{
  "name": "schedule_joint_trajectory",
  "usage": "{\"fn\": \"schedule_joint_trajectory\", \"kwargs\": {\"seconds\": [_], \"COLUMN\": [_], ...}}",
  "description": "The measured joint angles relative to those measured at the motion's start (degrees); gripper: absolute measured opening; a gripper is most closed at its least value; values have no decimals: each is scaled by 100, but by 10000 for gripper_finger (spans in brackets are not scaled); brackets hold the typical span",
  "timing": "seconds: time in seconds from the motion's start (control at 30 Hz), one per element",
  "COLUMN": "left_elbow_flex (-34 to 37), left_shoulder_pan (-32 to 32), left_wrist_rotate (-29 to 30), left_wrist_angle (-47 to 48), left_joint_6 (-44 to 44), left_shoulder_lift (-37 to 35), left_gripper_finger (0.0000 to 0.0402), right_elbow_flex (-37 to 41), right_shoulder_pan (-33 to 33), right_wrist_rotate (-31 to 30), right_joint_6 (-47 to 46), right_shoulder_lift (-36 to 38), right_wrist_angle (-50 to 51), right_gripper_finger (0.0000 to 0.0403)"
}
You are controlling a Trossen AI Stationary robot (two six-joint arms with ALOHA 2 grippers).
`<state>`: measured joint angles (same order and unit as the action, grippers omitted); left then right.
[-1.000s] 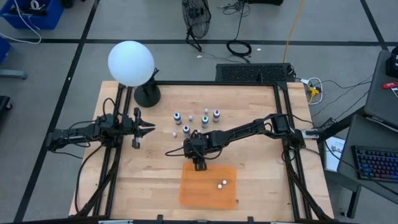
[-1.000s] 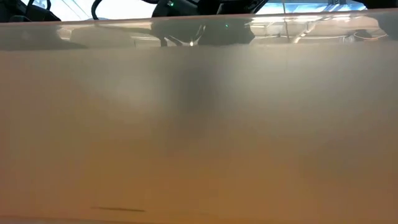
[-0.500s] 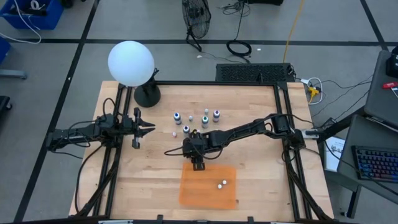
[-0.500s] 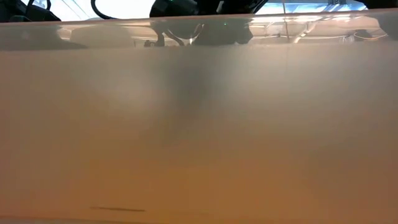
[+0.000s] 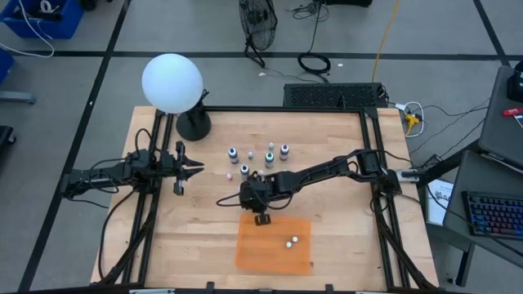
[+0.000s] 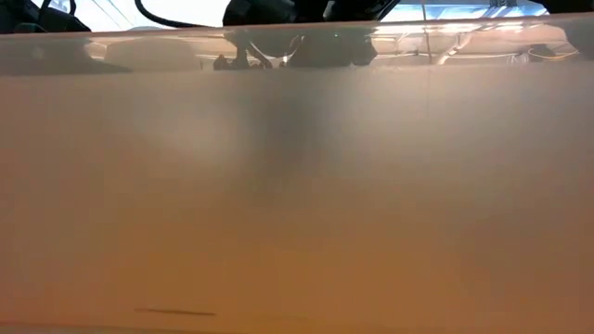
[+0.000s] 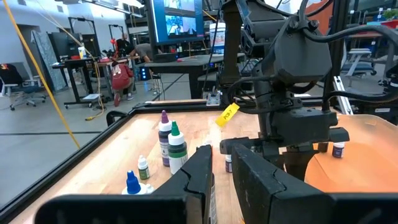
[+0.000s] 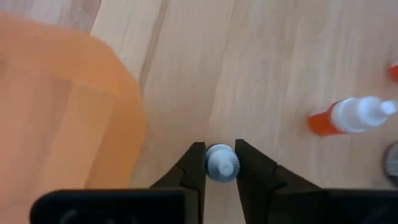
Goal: Pick & Place food coloring
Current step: Put the small purple food coloring bottle into the orange container
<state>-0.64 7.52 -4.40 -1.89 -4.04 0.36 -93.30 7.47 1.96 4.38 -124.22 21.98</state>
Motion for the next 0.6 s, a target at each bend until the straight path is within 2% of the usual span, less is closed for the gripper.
{"fn": "schedule_joint_trajectory", "kwargs": {"seconds": [0.23,0.4,0.6], "left_elbow_flex": [0,-1,0], "left_shoulder_pan": [0,-1,-1], "left_wrist_rotate": [0,0,0], "left_wrist_angle": [-2,6,4], "left_joint_6": [-1,-1,1], "left_shoulder_lift": [1,2,2], "left_gripper_finger": [67,67,67], "right_elbow_flex": [2,0,-4], "right_shoulder_pan": [52,210,739], "right_wrist_rotate": [-239,-796,-739], "right_joint_6": [110,63,-564], "right_shoulder_lift": [319,930,1784], "right_wrist_angle": [209,573,770], "right_gripper_finger": [48,48,48]}}
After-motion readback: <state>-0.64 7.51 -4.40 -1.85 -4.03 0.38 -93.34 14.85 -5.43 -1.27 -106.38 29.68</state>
